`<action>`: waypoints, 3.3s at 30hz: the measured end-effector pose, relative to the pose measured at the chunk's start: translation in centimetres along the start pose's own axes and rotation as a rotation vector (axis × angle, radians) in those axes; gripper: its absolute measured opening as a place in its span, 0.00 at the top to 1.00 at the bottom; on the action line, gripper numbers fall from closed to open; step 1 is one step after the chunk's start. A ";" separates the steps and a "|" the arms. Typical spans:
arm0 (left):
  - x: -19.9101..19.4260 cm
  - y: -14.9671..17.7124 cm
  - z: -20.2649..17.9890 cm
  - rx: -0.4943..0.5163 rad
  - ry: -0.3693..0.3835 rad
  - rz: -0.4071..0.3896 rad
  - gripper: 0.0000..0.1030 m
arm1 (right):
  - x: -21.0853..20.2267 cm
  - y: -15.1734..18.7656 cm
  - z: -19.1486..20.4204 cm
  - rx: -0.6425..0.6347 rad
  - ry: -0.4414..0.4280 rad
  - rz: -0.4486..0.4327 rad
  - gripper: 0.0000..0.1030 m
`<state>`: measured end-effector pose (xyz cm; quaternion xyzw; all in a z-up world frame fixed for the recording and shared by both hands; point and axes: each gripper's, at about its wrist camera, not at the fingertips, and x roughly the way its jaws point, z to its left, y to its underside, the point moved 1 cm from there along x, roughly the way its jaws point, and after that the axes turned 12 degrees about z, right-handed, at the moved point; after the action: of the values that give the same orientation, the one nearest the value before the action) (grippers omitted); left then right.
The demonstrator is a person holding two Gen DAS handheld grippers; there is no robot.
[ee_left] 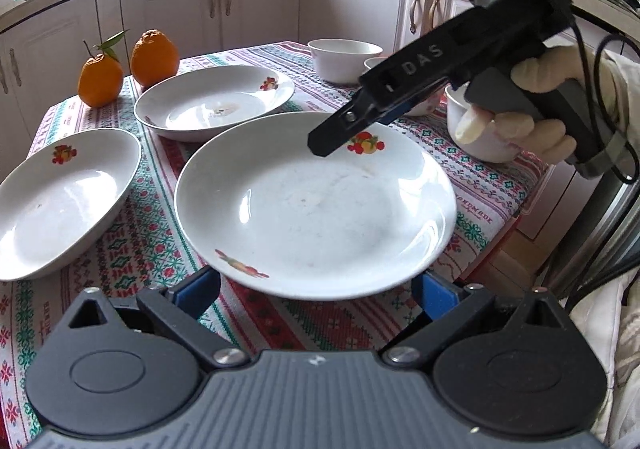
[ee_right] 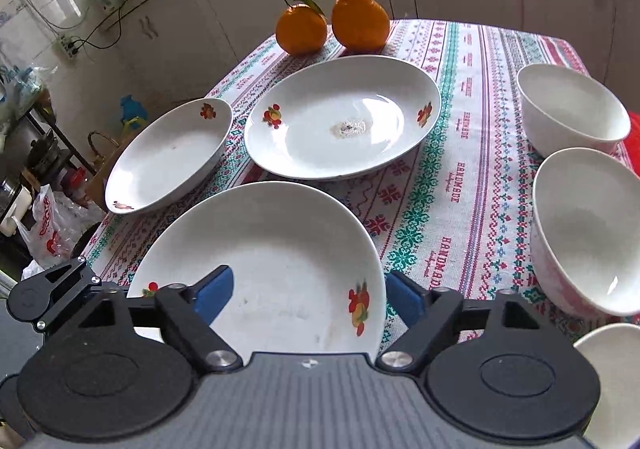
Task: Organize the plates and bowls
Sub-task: 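Move the held plate over another white flowered plate with the right gripper, then lower the held plate onto the other white plate with the right gripper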
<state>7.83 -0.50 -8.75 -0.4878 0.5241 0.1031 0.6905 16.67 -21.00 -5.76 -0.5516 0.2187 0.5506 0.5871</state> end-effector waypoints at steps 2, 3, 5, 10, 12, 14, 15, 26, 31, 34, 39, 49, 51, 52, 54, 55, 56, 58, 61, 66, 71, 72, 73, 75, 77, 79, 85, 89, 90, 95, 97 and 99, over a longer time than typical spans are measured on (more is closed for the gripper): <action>0.1 0.0 0.0 0.003 0.006 0.001 0.02 | 0.3 -0.3 -0.3 0.008 -0.021 0.016 0.20; 0.1 -0.1 0.1 0.004 0.008 0.002 0.02 | 0.4 -0.4 -0.3 0.013 -0.026 0.025 0.21; 0.1 -0.1 0.1 0.007 0.011 0.002 0.02 | 0.8 -0.7 -0.4 0.013 -0.029 0.041 0.22; 0.2 -0.2 0.2 0.016 0.018 0.003 0.02 | 1.3 -1.3 -0.9 0.023 -0.048 0.062 0.26; 0.2 -0.2 0.3 0.018 0.022 0.004 0.02 | 1.4 -1.5 -1.1 0.030 -0.057 0.064 0.27; 0.3 -0.2 0.3 0.017 0.025 0.005 0.02 | 1.4 -1.6 -1.2 0.028 -0.059 0.063 0.29; 0.3 -0.2 0.3 0.018 0.025 0.005 0.02 | 1.4 -1.6 -1.2 0.026 -0.057 0.063 0.29; 0.3 -0.3 0.4 0.028 0.031 0.007 0.02 | 1.9 -2.1 -1.2 -0.003 -0.059 0.097 0.30; 0.3 -0.4 0.5 0.040 0.027 0.010 0.02 | 2.3 -2.8 -1.1 -0.035 -0.062 0.134 0.30; 0.3 -0.4 0.5 0.041 0.027 0.011 0.02 | 2.5 -3.1 -1.3 -0.035 -0.073 0.145 0.30; 0.4 -0.4 0.5 0.044 0.030 0.012 0.02 | 2.5 -3.1 -1.6 -0.035 -0.097 0.144 0.30; 0.5 -0.6 0.9 0.071 0.037 0.023 0.02 | 2.5 -3.2 -2.1 -0.022 -0.148 0.181 0.30; 0.5 -0.6 1.0 0.075 0.041 0.022 0.02 | 2.6 -3.5 -2.2 -0.025 -0.152 0.187 0.30; 0.5 -0.6 1.1 0.076 0.044 0.023 0.02 | 2.6 -3.6 -2.3 -0.024 -0.158 0.186 0.30; 0.5 -0.7 1.1 0.077 0.047 0.025 0.02 | 2.7 -3.7 -2.5 -0.014 -0.174 0.184 0.30; 0.5 -0.7 1.1 0.077 0.047 0.025 0.02 | 2.7 -3.8 -2.5 -0.012 -0.178 0.183 0.30; 0.5 -0.6 1.1 0.078 0.049 0.024 0.02 | 2.7 -3.8 -2.5 -0.013 -0.180 0.183 0.30; 0.5 -0.6 1.2 0.079 0.056 0.023 0.02 | 2.7 -3.7 -2.5 -0.022 -0.178 0.182 0.30; 0.4 -0.6 1.3 0.082 0.061 0.028 0.03 | 2.7 -3.7 -2.3 -0.027 -0.172 0.183 0.30; 0.4 -0.6 1.5 0.079 0.064 0.038 0.03 | 2.5 -3.9 -2.1 -0.038 -0.179 0.179 0.30; 0.1 -0.6 1.6 0.072 0.063 0.044 0.03 | 2.4 -4.1 -1.8 -0.046 -0.186 0.176 0.30; 0.0 -0.6 1.7 0.070 0.063 0.044 0.03 | 2.4 -4.2 -1.7 -0.046 -0.187 0.176 0.30; -0.1 -0.6 1.7 0.070 0.061 0.045 0.03 | 2.3 -4.3 -1.7 -0.047 -0.189 0.176 0.30; -0.3 -0.7 1.7 0.066 0.060 0.044 0.03 | 2.2 -4.4 -1.5 -0.050 -0.193 0.173 0.30; -0.7 -0.7 1.9 0.063 0.059 0.043 0.03 | 2.1 -4.6 -1.3 -0.056 -0.195 0.171 0.30; -1.0 -0.8 2.0 0.061 0.054 0.039 0.03 | 1.9 -4.8 -1.0 -0.064 -0.198 0.166 0.30; -2.0 -0.9 2.7 0.043 0.040 0.030 0.03 | 1.5 -5.8 0.2 -0.090 -0.202 0.153 0.30; -2.7 -0.9 3.5 0.027 0.024 0.023 0.03 | 1.7 -6.7 1.4 -0.118 -0.204 0.150 0.30; -2.9 -0.9 3.7 0.021 0.020 0.020 0.03 | 1.7 -6.9 1.6 -0.124 -0.204 0.150 0.30; -4.0 -0.8 5.0 -0.006 -0.003 0.013 0.03 | 2.4 -8.4 3.3 -0.160 -0.212 0.152 0.30; -4.6 -0.7 5.7 -0.014 -0.018 0.008 0.03 | 2.6 -9.0 4.0 -0.178 -0.216 0.154 0.30; -4.9 -0.7 6.3 -0.023 -0.032 0.002 0.03 | 3.0 -9.7 4.9 -0.204 -0.215 0.156 0.30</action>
<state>10.10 5.95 -4.46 -0.4937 0.5120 0.1176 0.6930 24.48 -13.34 -2.96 -0.5278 0.1398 0.6695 0.5036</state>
